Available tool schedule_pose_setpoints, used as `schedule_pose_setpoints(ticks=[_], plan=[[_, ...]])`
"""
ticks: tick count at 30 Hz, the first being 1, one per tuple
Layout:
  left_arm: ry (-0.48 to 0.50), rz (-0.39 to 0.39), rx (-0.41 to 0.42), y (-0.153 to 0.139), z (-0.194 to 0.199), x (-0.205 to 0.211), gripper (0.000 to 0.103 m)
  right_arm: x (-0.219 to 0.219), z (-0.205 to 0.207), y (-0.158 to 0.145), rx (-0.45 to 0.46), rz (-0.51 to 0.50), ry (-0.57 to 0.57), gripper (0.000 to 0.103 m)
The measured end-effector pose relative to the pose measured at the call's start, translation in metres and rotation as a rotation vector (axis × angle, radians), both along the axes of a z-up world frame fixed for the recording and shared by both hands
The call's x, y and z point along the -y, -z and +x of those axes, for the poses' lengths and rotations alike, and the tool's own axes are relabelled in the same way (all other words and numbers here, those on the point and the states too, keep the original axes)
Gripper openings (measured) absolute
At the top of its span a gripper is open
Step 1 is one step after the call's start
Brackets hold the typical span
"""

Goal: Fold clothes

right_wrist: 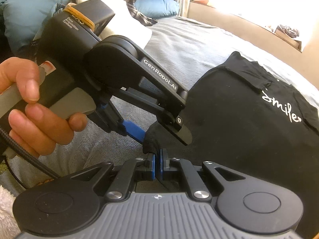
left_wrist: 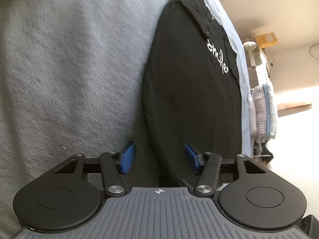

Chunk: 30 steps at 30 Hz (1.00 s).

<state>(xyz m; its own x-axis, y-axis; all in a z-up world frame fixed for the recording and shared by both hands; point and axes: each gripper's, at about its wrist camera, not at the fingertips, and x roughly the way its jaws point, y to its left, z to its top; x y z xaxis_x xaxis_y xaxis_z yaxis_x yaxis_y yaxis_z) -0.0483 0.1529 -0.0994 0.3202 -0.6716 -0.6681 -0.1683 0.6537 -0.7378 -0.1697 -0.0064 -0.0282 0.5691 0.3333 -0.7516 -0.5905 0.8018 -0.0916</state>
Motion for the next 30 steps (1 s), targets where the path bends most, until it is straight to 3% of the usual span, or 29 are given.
schedule_pose_setpoints(ticks=[9,15,19,23,24,30], plan=[[0.013,-0.038,-0.038,0.010,-0.002,0.006,0.028,0.002,-0.002,-0.001,-0.019,0.024,0.026,0.004],[-0.003,-0.058,-0.065,0.017,-0.002,0.000,0.020,0.032,0.005,-0.013,-0.104,0.106,0.121,0.013],[0.008,-0.048,-0.056,0.016,-0.002,0.002,0.019,0.103,0.018,-0.033,-0.178,0.270,0.354,0.022],[0.029,-0.025,-0.044,0.013,-0.002,0.006,0.020,0.219,0.038,-0.043,-0.195,0.416,0.736,0.032],[0.032,-0.019,-0.041,0.013,-0.002,0.006,0.020,0.248,0.042,-0.042,-0.204,0.440,0.828,0.038],[0.068,0.062,-0.010,0.005,-0.003,0.016,0.020,0.386,0.045,-0.008,-0.272,0.533,1.225,0.039]])
